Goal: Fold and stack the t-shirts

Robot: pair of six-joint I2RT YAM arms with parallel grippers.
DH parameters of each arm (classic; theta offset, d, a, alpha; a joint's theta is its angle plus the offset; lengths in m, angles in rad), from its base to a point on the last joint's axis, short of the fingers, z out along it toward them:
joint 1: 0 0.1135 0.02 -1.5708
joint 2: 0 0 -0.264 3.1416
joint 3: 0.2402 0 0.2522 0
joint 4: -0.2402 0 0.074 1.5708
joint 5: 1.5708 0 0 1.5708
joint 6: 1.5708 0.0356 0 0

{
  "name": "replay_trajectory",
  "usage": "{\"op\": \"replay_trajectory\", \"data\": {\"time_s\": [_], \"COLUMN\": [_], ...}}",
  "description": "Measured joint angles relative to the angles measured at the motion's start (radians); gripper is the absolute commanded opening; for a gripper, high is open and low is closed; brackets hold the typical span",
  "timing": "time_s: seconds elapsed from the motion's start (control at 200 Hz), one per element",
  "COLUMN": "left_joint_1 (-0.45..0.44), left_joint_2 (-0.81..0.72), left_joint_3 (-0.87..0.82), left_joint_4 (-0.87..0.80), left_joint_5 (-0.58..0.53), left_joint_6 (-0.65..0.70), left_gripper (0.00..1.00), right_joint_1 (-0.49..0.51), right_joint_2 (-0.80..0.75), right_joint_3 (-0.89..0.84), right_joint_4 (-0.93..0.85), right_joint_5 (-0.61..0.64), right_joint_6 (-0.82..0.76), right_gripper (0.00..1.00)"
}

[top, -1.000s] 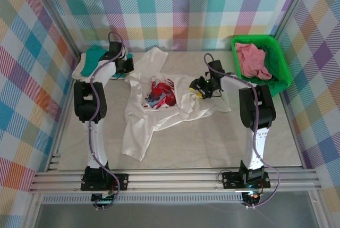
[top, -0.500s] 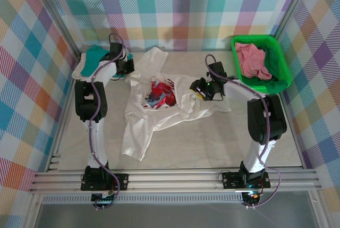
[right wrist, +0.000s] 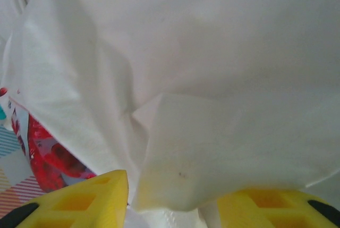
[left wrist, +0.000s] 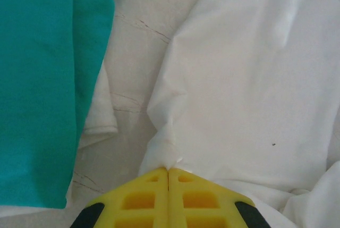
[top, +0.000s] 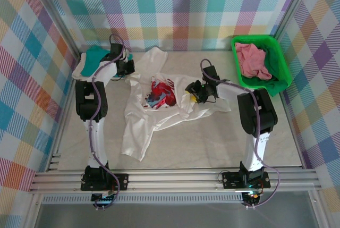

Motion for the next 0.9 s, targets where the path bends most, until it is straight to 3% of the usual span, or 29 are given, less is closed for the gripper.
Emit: {"op": "replay_trajectory", "data": {"time_s": [0.26,0.365,0.63,0.9], "left_joint_1": [0.0,0.0,0.0,0.009], "left_joint_2": [0.001,0.001,0.001,0.008], "left_joint_3": [0.0,0.0,0.001,0.066], "left_joint_4": [0.0,0.0,0.0,-0.002], "left_joint_5": [0.005,0.005,0.003,0.003], "left_joint_6": [0.0,0.0,0.0,0.001], "left_gripper": [0.0,0.0,0.0,0.0], "right_joint_1": [0.0,0.0,-0.025,-0.125], "right_joint_2": [0.014,0.014,-0.024,0.022], "right_joint_3": [0.03,0.043,0.107,0.529], "right_joint_4": [0.008,-0.007,-0.128,-0.3], "right_joint_5": [0.045,0.065,0.116,0.176], "right_joint_6": [0.01,0.0,-0.107,-0.477], "right_gripper": [0.15,0.0,0.0,0.0]}}
